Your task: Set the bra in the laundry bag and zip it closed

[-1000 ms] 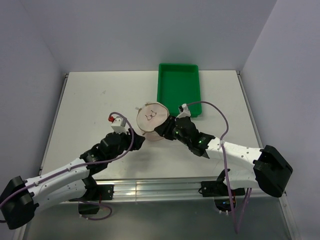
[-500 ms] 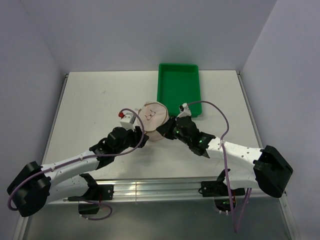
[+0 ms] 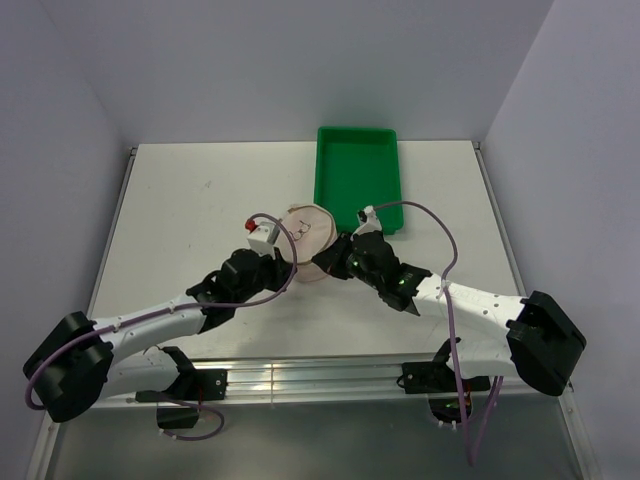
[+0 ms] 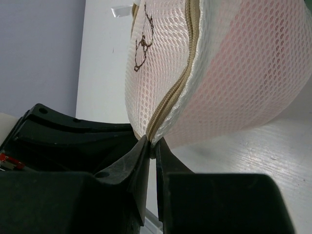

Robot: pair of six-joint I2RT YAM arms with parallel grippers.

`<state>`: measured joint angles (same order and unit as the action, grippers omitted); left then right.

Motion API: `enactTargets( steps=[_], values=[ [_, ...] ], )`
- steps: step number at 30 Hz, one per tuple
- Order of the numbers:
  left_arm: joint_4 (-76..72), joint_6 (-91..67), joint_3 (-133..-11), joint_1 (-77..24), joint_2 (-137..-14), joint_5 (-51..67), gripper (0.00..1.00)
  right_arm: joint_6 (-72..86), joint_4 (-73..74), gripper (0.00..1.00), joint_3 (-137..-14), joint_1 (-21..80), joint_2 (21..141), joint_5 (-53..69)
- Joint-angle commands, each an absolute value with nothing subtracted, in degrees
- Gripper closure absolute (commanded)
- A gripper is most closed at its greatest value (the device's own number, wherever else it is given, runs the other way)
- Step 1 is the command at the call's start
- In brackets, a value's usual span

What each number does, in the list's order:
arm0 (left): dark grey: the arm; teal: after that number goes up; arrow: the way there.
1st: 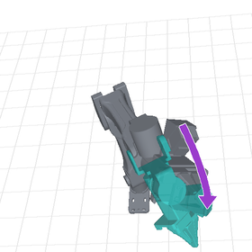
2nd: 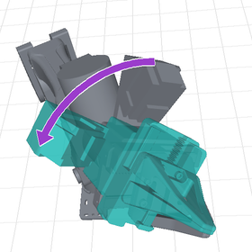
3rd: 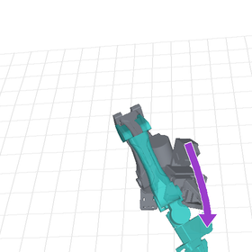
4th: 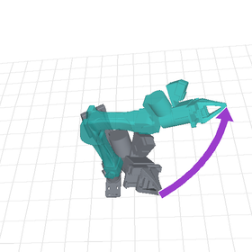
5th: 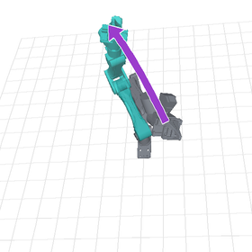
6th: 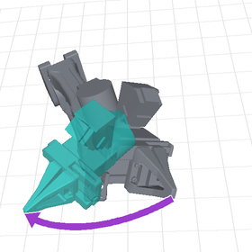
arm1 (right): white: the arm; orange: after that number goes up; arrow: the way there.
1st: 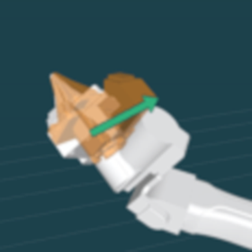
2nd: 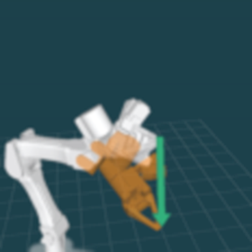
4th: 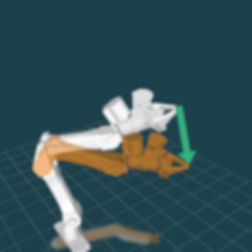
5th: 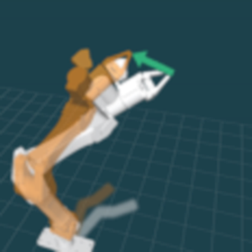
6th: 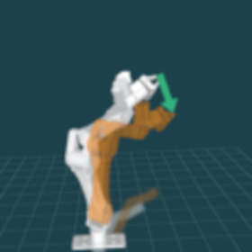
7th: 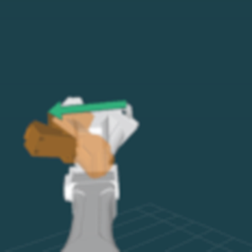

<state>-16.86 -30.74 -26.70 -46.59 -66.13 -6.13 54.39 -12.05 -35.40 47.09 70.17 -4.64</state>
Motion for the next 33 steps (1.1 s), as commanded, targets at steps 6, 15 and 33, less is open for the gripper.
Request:
enactTargets(
  steps=[6, 15, 33],
  values=[
    [-15.7, -30.9, -29.2, -46.5, -62.9, -11.5, 1.00, 53.5, -14.0, 0.89, -35.2, 46.3, 66.1, -5.1],
    [-7.0, -34.3, -25.3, -46.4, -52.7, -17.0, 1.00, 48.6, -11.8, 1.00, -36.6, 36.2, 66.7, 1.0],
    [-6.3, -41.1, -28.1, -61.9, -46.2, -24.0, 1.00, 56.4, -15.6, 0.21, -30.1, 49.1, 58.6, -7.8]
  ],
)
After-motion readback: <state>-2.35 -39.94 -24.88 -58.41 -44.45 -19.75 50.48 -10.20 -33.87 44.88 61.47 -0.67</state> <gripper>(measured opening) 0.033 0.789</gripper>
